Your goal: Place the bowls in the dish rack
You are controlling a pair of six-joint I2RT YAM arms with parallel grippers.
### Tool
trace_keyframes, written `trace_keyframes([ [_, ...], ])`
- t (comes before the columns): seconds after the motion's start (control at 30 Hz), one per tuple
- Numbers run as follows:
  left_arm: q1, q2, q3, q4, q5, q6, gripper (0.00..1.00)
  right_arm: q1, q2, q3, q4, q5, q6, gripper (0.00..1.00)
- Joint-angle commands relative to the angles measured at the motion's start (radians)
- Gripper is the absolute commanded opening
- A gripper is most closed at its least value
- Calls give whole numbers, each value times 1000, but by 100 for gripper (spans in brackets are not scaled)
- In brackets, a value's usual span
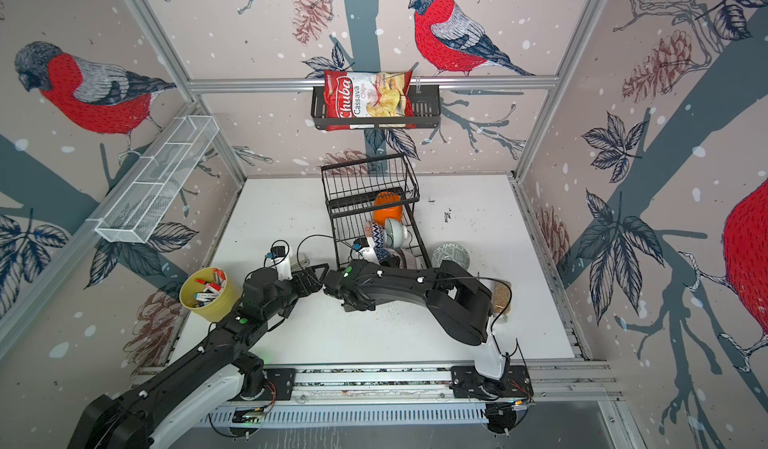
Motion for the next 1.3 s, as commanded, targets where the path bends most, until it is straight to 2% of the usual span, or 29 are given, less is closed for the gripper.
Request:
trace_keyframes([
  [0.0,5,2,10,23,-14,20,96,-7,13,8,-6,71,22,0],
  [0.4,20,38,33,45,-6,40,96,-11,74,26,5,108,7,0],
  [0.67,26,49,38,53,10,41,96,23,128,27,19,108,-6,0],
  [1.27,33,16,15,55,18,40,96,68,178,37,132,-10,-75,0],
])
